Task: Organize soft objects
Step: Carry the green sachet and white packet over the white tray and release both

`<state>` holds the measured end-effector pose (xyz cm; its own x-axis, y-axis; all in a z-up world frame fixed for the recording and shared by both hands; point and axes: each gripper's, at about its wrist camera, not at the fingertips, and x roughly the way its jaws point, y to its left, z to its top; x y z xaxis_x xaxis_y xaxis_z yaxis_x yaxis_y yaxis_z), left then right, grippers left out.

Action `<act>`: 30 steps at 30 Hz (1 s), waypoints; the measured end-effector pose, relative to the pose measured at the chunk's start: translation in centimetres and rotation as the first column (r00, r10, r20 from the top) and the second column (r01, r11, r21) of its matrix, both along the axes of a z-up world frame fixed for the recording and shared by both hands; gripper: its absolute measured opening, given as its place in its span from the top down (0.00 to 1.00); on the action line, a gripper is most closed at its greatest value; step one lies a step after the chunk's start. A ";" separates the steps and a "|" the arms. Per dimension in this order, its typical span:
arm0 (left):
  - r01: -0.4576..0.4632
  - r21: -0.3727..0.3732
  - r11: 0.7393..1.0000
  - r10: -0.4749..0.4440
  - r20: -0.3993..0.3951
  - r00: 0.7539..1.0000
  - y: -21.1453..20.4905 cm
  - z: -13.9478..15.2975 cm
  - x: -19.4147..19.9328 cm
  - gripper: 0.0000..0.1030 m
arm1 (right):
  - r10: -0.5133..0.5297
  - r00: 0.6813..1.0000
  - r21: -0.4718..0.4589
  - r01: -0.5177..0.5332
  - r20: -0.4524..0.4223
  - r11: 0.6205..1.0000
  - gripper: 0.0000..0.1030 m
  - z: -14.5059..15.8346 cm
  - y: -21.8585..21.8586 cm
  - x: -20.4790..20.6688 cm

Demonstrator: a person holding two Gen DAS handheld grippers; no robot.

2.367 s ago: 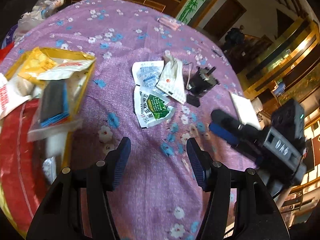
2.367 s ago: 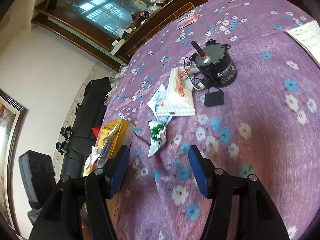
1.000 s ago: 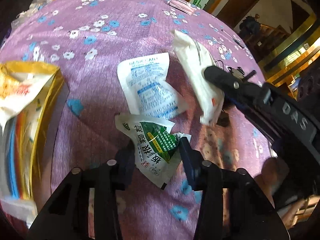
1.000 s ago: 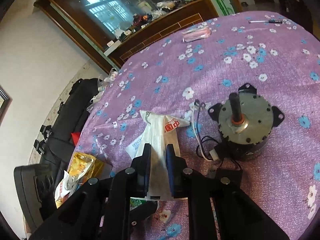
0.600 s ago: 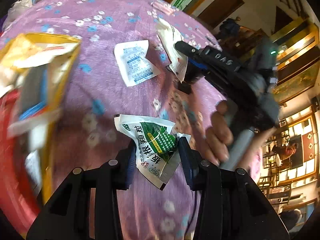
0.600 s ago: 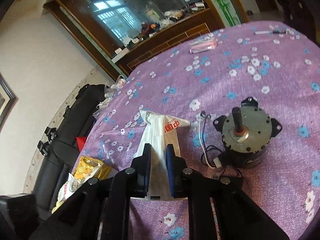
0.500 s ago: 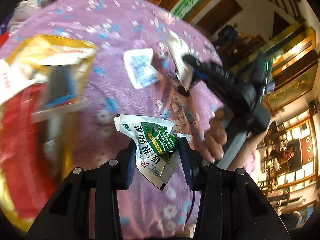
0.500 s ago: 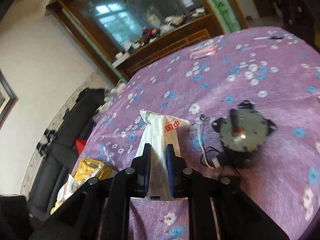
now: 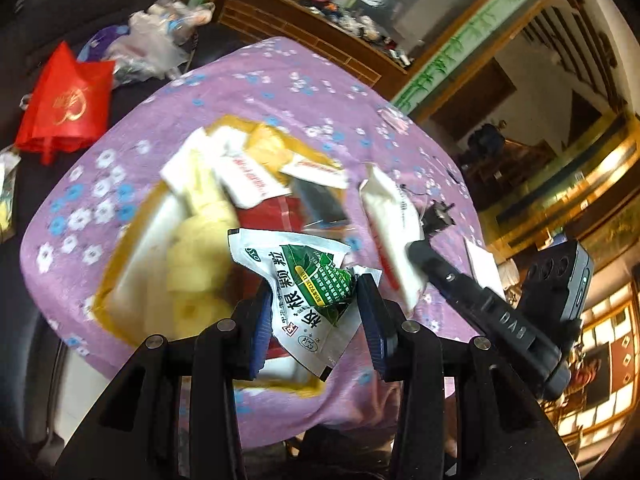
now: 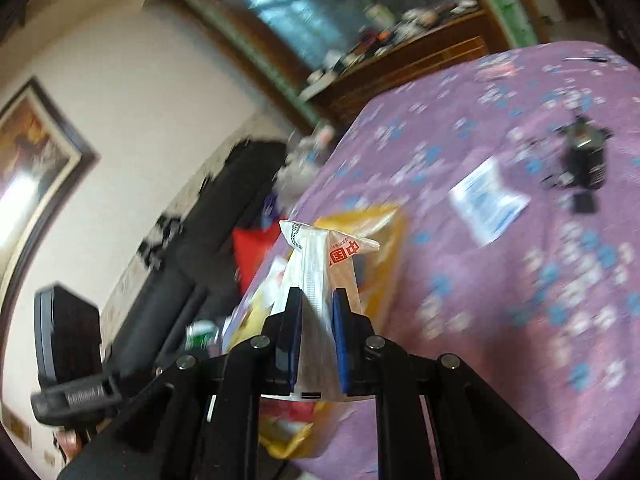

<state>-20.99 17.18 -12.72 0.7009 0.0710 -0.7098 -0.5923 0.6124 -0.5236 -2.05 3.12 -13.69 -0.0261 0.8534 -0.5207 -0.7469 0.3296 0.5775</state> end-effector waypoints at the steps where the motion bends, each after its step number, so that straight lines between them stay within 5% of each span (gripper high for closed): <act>1: 0.004 -0.006 1.000 -0.004 0.002 1.000 0.1 -0.4 -0.1 0.61 | 0.007 1.000 -0.017 -0.007 0.010 1.000 0.87 -0.3 0.6 -0.5; 17: 0.004 -0.076 0.997 -0.006 -0.014 1.000 4.2 -4.6 0.1 0.61 | 0.028 0.998 -0.121 -0.020 0.059 0.992 0.87 -2.7 6.4 -1.6; 25: 0.048 -0.015 0.999 -0.049 -0.064 0.997 3.6 -5.1 1.2 0.58 | 0.025 0.989 -0.159 -0.002 0.144 0.987 0.87 -3.0 6.6 -2.6; 30: 0.042 0.006 0.999 -0.042 -0.070 0.997 2.4 -5.2 0.2 0.51 | 0.028 0.996 -0.123 -0.018 0.081 0.992 0.84 -3.0 5.6 -2.0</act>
<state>-20.81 19.61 -17.92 0.6518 0.0481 -0.7569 -0.6010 0.6415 -0.4767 -4.07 8.75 -16.69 0.0020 0.7832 -0.6217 -0.7985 0.3756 0.4705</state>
